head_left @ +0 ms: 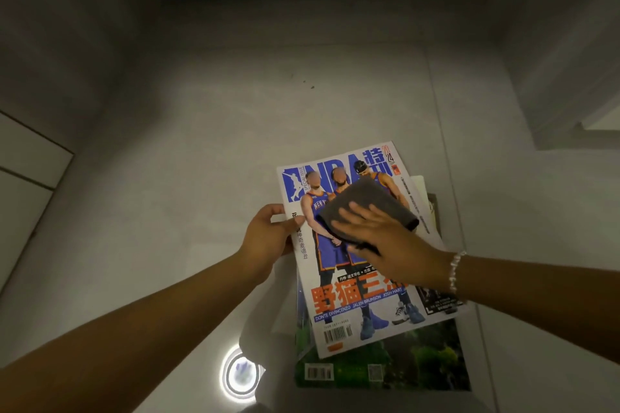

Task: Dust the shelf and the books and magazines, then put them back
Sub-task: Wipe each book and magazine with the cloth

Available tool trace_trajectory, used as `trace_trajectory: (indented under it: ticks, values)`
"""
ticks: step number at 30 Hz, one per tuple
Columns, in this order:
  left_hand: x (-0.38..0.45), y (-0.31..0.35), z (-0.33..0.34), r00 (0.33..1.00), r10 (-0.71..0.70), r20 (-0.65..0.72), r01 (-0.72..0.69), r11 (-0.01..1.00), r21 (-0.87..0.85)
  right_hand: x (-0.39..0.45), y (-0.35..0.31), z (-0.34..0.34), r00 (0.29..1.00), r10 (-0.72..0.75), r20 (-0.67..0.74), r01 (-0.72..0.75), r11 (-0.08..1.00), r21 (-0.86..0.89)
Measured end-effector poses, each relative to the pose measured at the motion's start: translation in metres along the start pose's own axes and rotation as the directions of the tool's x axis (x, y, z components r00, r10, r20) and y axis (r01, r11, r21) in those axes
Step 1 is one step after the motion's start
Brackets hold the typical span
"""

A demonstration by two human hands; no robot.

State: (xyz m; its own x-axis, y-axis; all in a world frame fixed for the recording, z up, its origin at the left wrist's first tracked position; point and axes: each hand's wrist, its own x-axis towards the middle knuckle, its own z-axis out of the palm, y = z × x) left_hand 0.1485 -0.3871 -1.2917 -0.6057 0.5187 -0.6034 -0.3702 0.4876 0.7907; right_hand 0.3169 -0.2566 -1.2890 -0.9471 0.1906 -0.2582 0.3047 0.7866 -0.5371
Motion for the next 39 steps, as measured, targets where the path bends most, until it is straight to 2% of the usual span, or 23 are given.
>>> trace_trajectory:
  ticks: [2, 4, 8, 10, 11, 12, 16, 18, 21, 24, 27, 30, 33, 35, 37, 39]
  values:
    - [0.002, 0.0, 0.0, 1.0, -0.004, 0.016, 0.004, 1.0, 0.004, 0.004, 0.016, 0.001, 0.997, -0.075, 0.014, 0.076, 0.988, -0.131]
    - [0.004, 0.0, 0.001, 1.0, -0.002, 0.026, 0.002, 1.0, -0.004, 0.01, 0.036, -0.007, 0.995, -0.088, -0.048, 0.075, 0.971, -0.227]
    - [0.007, 0.0, 0.005, 1.0, -0.008, 0.016, 0.008, 1.0, -0.001, 0.037, 0.059, -0.021, 0.954, 0.129, -0.269, -0.198, 0.949, -0.244]
    - [0.008, 0.0, 0.005, 1.0, -0.017, 0.014, 0.017, 1.0, -0.002, 0.049, 0.051, -0.019, 0.92, 0.254, -0.299, -0.326, 0.918, -0.225]
    - [0.009, 0.0, 0.005, 1.0, -0.018, 0.014, 0.018, 1.0, -0.004, 0.053, 0.043, -0.015, 0.918, 0.266, -0.293, -0.336, 0.916, -0.22]
    - [0.009, 0.001, 0.005, 1.0, -0.017, 0.013, 0.018, 1.0, -0.006, 0.054, 0.034, -0.01, 0.931, 0.234, -0.28, -0.297, 0.931, -0.212]
    - [0.008, 0.0, 0.006, 1.0, 0.003, 0.01, -0.003, 1.0, -0.001, 0.049, 0.013, 0.003, 0.988, -0.065, -0.137, 0.036, 0.979, -0.201]
    - [0.008, 0.0, 0.006, 1.0, 0.008, 0.01, -0.008, 1.0, -0.007, 0.053, 0.021, -0.006, 0.991, -0.1, -0.084, 0.078, 0.968, -0.239]
    - [0.007, -0.001, 0.007, 1.0, 0.008, -0.001, -0.008, 1.0, -0.009, 0.062, 0.045, -0.024, 0.99, 0.047, -0.135, -0.083, 0.958, -0.275]
    - [0.006, 0.0, 0.008, 1.0, -0.003, -0.002, 0.002, 1.0, -0.01, 0.071, 0.059, -0.035, 0.924, 0.317, -0.216, -0.356, 0.917, -0.18]
    - [0.006, 0.001, 0.008, 1.0, -0.007, -0.002, 0.007, 1.0, -0.016, 0.078, 0.048, -0.033, 0.87, 0.44, -0.223, -0.472, 0.873, -0.12]
    - [0.008, -0.001, 0.006, 1.0, -0.013, 0.02, 0.013, 1.0, -0.028, 0.077, 0.021, -0.022, 0.912, 0.331, -0.241, -0.368, 0.92, -0.131]
    - [0.008, -0.002, 0.004, 0.999, -0.008, 0.049, 0.01, 0.999, -0.041, 0.071, -0.003, -0.007, 0.983, 0.096, -0.154, -0.13, 0.965, -0.229]
    - [0.007, -0.002, 0.003, 0.998, 0.0, 0.064, 0.003, 0.999, -0.051, 0.071, 0.001, -0.01, 0.997, 0.009, -0.083, -0.033, 0.956, -0.291]
    - [0.007, -0.002, 0.003, 0.998, 0.003, 0.066, 0.001, 0.998, -0.063, 0.074, 0.015, -0.019, 0.998, 0.027, -0.063, -0.044, 0.957, -0.286]
    - [0.006, -0.002, 0.004, 0.998, 0.003, 0.057, 0.001, 0.999, -0.054, 0.079, 0.028, -0.028, 0.98, 0.163, -0.112, -0.186, 0.954, -0.233]
